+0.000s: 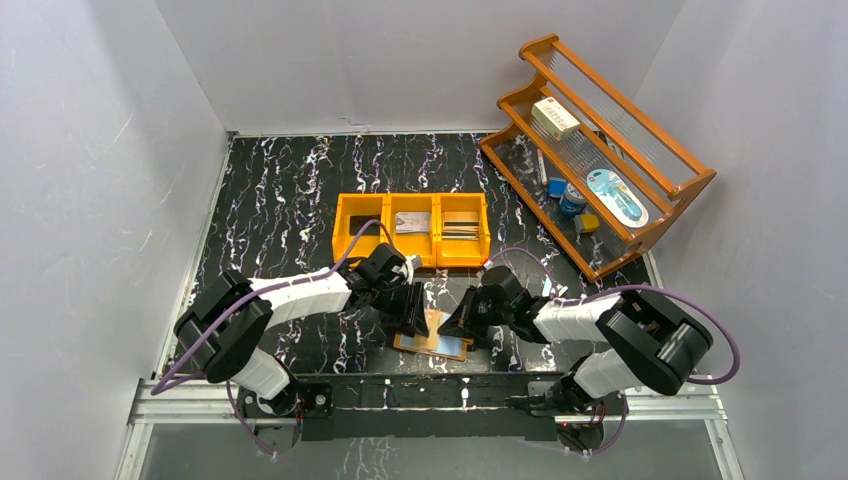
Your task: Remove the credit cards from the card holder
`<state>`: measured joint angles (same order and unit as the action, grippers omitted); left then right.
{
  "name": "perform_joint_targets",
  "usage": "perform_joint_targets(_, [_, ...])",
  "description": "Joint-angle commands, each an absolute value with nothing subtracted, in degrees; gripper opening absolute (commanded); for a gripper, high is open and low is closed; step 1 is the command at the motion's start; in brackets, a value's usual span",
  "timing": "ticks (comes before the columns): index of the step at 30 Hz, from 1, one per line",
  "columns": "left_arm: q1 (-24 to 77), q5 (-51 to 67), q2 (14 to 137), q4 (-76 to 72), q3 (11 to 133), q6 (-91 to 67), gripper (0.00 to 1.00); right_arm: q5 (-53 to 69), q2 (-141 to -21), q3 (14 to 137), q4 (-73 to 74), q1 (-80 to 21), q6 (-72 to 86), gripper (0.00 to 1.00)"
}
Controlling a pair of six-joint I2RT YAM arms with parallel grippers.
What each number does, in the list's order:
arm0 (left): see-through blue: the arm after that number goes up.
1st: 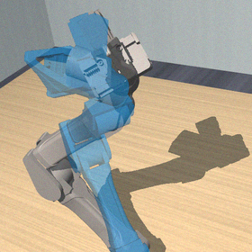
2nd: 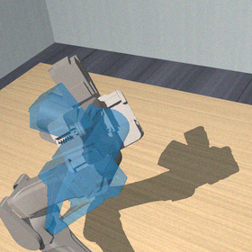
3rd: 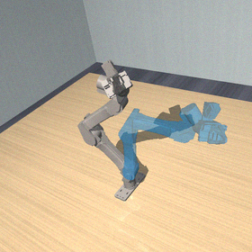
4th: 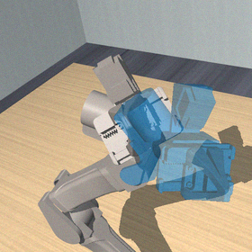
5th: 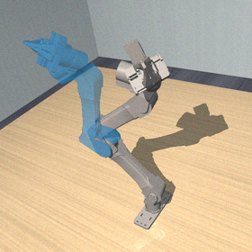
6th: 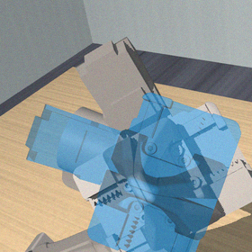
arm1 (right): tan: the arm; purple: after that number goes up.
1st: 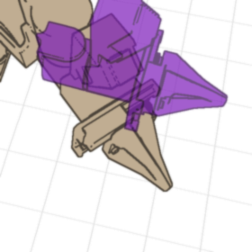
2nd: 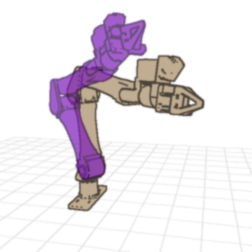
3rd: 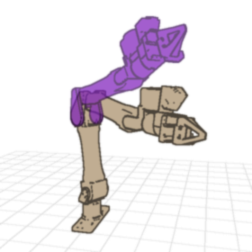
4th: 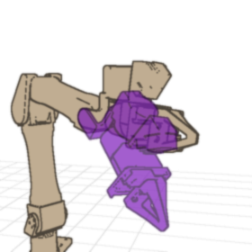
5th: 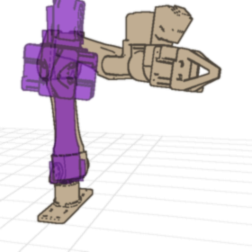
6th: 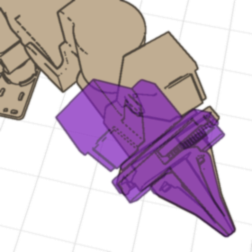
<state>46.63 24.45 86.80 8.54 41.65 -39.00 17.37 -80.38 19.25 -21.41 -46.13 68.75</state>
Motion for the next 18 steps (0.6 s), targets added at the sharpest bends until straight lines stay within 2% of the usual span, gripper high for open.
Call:
perform_joint_targets(1, [47.0,23.7,87.5,11.6,39.4,-39.3,0.43,17.1,-81.0,17.3,-24.2,-46.0,67.6,0.02])
perform_joint_targets(5, [47.0,23.3,87.4,12.6,39.1,-38.9,0.38,19.0,-82.9,16.3,-29.4,-45.9,67.6,0.02])
perform_joint_targets(14, [47.0,22.5,87.9,13.6,39.8,-39.0,0.36,20.9,-86.2,15.4,-36.8,-46.0,64.3,0.02])
perform_joint_targets(15, [47.0,22.4,87.9,13.7,39.9,-38.9,0.35,20.9,-86.3,15.2,-37.3,-45.9,71.9,0.02])
perform_joint_targets(18, [47.0,22.1,87.7,14.1,40.1,-38.8,0.35,21.8,-87.1,14.7,-41.0,-45.9,74.8,0.02])
